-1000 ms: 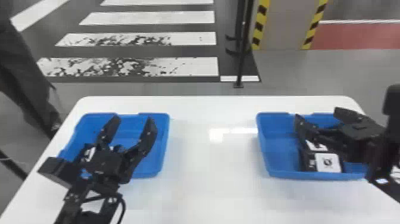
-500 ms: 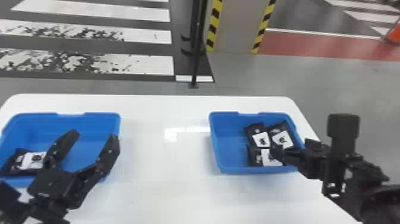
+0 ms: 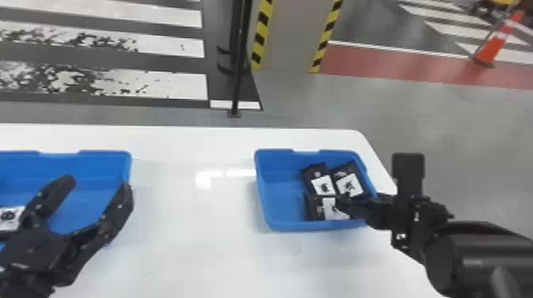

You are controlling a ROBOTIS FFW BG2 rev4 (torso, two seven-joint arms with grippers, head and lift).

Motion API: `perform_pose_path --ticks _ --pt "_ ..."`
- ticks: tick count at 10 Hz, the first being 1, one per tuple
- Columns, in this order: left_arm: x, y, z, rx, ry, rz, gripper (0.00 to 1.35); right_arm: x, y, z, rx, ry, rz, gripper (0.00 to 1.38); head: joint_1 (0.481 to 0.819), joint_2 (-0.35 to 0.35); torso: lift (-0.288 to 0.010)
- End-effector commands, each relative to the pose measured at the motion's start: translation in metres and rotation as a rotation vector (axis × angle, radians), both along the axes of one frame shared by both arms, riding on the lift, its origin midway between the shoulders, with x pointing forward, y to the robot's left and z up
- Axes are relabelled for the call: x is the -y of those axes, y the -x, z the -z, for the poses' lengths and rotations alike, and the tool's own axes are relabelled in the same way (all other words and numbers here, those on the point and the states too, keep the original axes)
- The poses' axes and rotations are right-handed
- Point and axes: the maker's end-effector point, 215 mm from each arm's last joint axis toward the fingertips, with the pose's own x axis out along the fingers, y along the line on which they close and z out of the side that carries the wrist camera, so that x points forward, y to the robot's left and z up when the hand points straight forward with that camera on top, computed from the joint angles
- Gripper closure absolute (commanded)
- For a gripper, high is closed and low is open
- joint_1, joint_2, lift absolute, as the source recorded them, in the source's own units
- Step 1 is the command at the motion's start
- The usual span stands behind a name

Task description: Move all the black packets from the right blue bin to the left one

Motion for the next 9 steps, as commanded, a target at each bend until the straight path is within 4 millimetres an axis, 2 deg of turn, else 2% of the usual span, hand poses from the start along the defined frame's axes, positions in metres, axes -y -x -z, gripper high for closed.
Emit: perform_pose_path --ticks 1,3,5,9 --pt "0.001 0.0 0.0 0.0 -0.009 0.001 0.18 -0.009 -0.013 0.001 -0.019 -0.005 -0.012 0.07 0.695 -0.251 -0.14" --pt "0.005 -0.002 0.001 -0.006 -0.017 0.015 0.18 -0.017 -0.014 0.015 -0.094 -0.007 -0.016 0.07 0.695 -0.239 -0.14" --pt "0.005 -0.002 0.002 -0.008 -0.025 0.017 0.18 -0.029 -0.006 0.03 -0.174 -0.014 -0.026 0.07 0.695 -0.231 -0.14" --pt "0.008 -0.002 0.005 -0.018 -0.035 0.026 0.18 -0.052 -0.011 0.04 -0.242 -0.017 -0.059 0.09 0.695 -0.207 -0.14"
